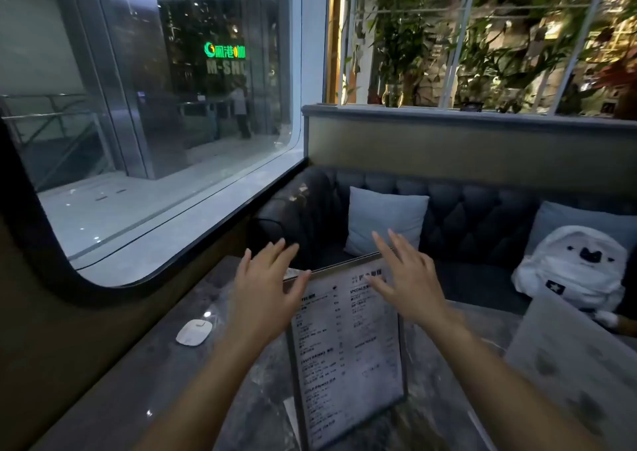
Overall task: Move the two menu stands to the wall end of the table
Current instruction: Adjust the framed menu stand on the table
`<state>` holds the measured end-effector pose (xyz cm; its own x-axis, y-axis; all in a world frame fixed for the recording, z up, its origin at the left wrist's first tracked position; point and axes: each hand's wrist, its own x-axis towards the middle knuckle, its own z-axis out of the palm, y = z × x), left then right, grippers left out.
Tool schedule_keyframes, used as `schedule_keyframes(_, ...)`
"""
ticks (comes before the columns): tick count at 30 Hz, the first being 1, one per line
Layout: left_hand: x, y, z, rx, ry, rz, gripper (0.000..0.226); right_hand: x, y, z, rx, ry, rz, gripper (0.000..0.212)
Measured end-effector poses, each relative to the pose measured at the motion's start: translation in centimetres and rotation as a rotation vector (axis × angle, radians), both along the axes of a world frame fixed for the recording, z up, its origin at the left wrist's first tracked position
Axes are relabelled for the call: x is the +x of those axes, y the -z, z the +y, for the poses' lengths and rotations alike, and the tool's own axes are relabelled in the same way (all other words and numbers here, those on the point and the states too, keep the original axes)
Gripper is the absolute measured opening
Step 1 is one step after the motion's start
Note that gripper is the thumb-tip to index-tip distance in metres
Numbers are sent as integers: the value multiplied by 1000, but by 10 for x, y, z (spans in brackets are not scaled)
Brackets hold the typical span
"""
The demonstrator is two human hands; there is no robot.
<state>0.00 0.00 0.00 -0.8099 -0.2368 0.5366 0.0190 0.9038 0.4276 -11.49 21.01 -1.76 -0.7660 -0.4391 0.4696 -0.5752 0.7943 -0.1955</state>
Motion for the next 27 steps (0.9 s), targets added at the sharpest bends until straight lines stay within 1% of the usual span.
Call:
schedule_keyframes(2,2,2,0,16,44,9,29,-1,3,0,49,-15,-32,69)
schedule_keyframes(4,6,5,2,52,61,-11,20,-2,8,-1,88,-19,-60,67)
schedule_keyframes(7,7,7,3,114,69,20,21,-6,9,-2,92,-10,-43,63)
schedule_keyframes(8,6,7,3,107,58,43,21,-8,8,-1,90,0,-28,61)
schedule_keyframes(12,4,9,5,119,43,38,21,-8,7,-2,69,17,14,53)
schedule_keyframes(19,2,10,3,116,33,33,18,-7,6,-4,37,31,12,48)
schedule_keyframes(27,-11,15,2,150,75,32,16,8,9,11,-3,115,106,44)
